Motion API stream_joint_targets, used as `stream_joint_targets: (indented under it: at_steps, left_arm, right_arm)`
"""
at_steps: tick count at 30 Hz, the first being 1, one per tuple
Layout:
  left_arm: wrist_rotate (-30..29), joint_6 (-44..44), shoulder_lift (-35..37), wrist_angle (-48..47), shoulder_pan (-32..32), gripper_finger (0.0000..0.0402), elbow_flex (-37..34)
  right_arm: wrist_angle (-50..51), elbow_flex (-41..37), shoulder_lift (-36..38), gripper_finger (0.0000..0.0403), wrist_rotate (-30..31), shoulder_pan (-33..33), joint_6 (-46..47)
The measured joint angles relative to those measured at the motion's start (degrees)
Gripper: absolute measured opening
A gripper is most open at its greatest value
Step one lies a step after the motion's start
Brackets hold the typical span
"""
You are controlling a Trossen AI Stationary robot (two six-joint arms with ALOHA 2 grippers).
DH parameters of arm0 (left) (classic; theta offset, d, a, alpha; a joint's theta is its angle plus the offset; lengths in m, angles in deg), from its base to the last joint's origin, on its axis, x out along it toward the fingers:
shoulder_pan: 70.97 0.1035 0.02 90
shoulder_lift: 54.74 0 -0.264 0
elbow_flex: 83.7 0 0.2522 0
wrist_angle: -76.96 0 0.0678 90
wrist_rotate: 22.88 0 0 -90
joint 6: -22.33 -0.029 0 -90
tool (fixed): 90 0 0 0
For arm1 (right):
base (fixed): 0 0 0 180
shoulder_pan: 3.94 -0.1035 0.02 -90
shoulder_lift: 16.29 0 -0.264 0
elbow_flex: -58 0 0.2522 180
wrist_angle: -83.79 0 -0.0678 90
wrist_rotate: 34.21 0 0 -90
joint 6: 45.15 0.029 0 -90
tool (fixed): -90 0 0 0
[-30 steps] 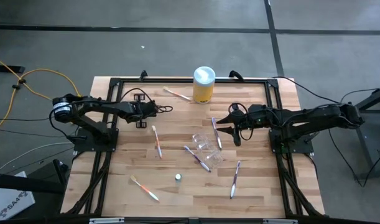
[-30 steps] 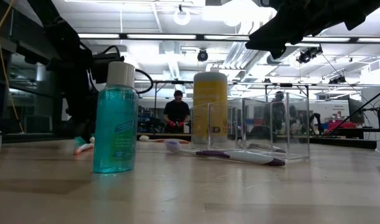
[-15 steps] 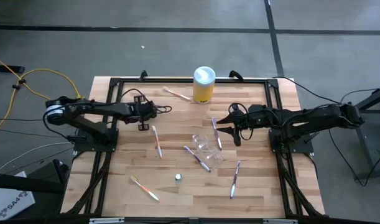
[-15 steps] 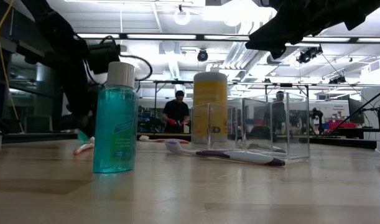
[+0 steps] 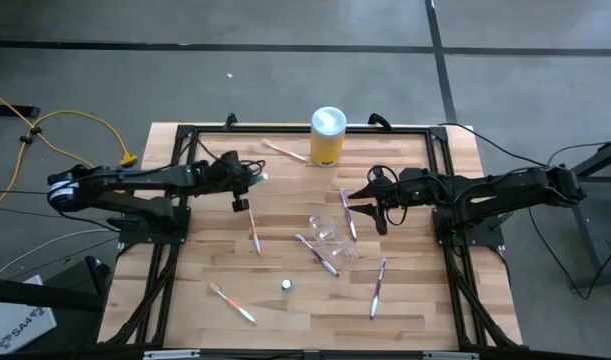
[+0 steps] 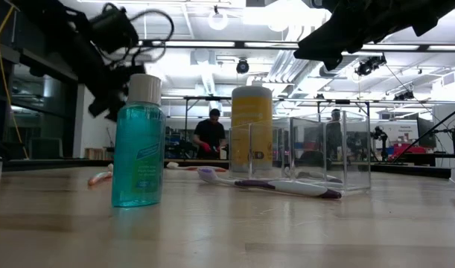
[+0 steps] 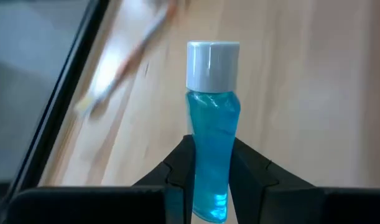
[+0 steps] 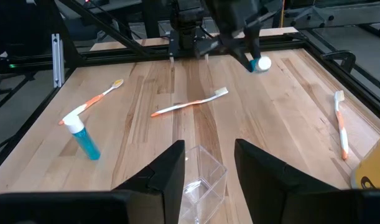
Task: Pick & Place toothbrushing station
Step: Put the top mouthwash into the transparent organizer
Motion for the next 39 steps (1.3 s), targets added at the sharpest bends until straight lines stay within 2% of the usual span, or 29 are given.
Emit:
stream_joint_targets:
  at_steps: [9, 15, 23, 27, 30, 34, 39]
  left_arm:
    - [17.4, 2.7, 1.0, 17.0, -0.3, 0.0064, 0.1]
    - [23.5, 3.8, -1.8, 28.9, -3.0, 0.0064, 0.2]
    - [25.1, 5.4, -7.1, 41.7, -8.1, 0.0064, 0.2]
    - [25.3, 7.9, -9.5, 45.4, -10.4, 0.0064, 0.2]
    - [27.0, 12.8, -10.8, 47.4, -11.6, 0.0064, 0.2]
    - [32.3, 19.6, -11.6, 47.7, -12.1, 0.0064, 0.2]
    - [32.6, 20.4, -11.6, 47.8, -13.0, 0.0064, 0.2]
  right_arm:
    - [-2.4, 0.0, -0.2, 0.0132, -0.3, 0.0, -0.1]
    - [-9.3, 0.1, -4.3, 0.0132, -1.5, 0.0, -1.8]
    - [-25.1, 0.0, -13.9, 0.0132, -5.1, 0.0, -5.7]
    - [-29.8, 0.0, -16.8, 0.0132, -5.6, 0.0, -7.6]
    - [-27.7, 1.1, -17.9, 0.0132, -6.4, 0.0, -7.7]
    - [-17.9, 5.4, -17.9, 0.0132, -9.1, 0.0, -8.0]
    - [-5.1, 12.3, -17.9, 0.0132, -9.9, 0.0, -8.9]
